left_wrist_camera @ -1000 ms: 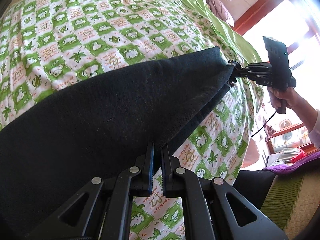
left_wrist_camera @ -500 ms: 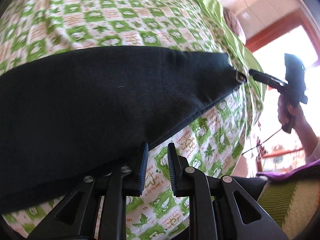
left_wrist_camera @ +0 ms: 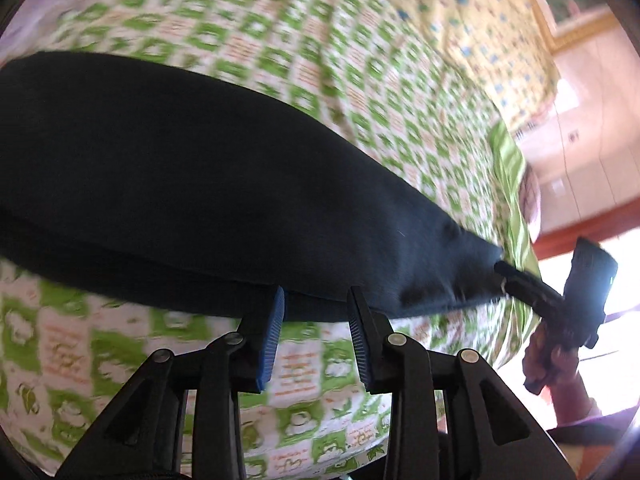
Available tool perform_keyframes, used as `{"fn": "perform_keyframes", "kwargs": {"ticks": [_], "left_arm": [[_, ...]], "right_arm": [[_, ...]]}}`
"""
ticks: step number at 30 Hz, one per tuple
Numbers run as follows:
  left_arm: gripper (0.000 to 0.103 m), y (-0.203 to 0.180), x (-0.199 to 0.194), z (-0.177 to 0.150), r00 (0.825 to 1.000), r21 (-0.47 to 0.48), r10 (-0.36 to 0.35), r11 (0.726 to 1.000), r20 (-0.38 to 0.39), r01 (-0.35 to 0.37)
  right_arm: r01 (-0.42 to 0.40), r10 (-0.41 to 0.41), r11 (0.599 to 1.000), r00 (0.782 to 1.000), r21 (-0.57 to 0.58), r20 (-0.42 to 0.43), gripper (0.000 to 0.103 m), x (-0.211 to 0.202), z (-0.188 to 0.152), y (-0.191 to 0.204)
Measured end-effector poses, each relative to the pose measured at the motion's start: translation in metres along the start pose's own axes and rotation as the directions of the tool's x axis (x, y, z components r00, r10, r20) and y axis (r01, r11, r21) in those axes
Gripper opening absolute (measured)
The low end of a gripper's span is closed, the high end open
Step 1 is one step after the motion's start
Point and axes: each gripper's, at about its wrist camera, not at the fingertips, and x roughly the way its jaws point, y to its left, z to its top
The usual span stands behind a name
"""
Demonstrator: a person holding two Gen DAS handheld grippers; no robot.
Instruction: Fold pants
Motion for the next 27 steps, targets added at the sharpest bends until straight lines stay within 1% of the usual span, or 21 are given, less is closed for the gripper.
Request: {"fn": "perform_keyframes", "kwargs": {"ticks": [1,4,5,11,14,18,22,25,27], "left_arm": [[0.035,0.011,-0.008,0.0,0.999,-0.043,0.017,0.999,0.028,-0.016],[0.039,0.032,-0.024,-0.001,0.996,-0.128,0.047,0.991,0.08,-0.036],[0.04,0.043,-0.032,0.0,0.993,-0.171,0.062,0.984,0.101,-0.044],[0.04,0.087,-0.058,0.003,0.977,-0.306,0.127,0.95,0.171,-0.07],[0.041,0.107,-0.067,0.006,0.97,-0.344,0.155,0.935,0.188,-0.083],[0.042,0.131,-0.074,0.013,0.963,-0.397,0.193,0.912,0.188,-0.106],[0.042,0.151,-0.077,0.021,0.958,-0.436,0.216,0.893,0.188,-0.115],[0.042,0.158,-0.078,0.027,0.957,-0.443,0.22,0.889,0.187,-0.118],[0.042,0.162,-0.077,0.032,0.956,-0.448,0.223,0.886,0.189,-0.118]], "right_arm": [[-0.015,0.014,1.0,1.0,-0.019,-0.008,0.051,0.008,0.003,0.007],[-0.036,0.033,0.997,0.999,-0.073,-0.032,0.051,0.03,0.009,0.027],[-0.044,0.041,0.995,0.998,-0.084,-0.04,0.051,0.036,0.011,0.032],[-0.104,0.091,0.98,0.992,-0.17,-0.082,0.051,0.077,0.015,0.073],[-0.12,0.101,0.97,0.99,-0.213,-0.099,0.051,0.096,0.018,0.093],[-0.131,0.105,0.957,0.988,-0.26,-0.112,0.051,0.115,0.023,0.112],[-0.118,0.082,0.941,0.989,-0.316,-0.124,0.051,0.135,0.028,0.129],[-0.101,0.056,0.924,0.99,-0.368,-0.13,0.051,0.146,0.03,0.14],[-0.082,0.025,0.904,0.99,-0.419,-0.14,0.051,0.155,0.029,0.149]]}}
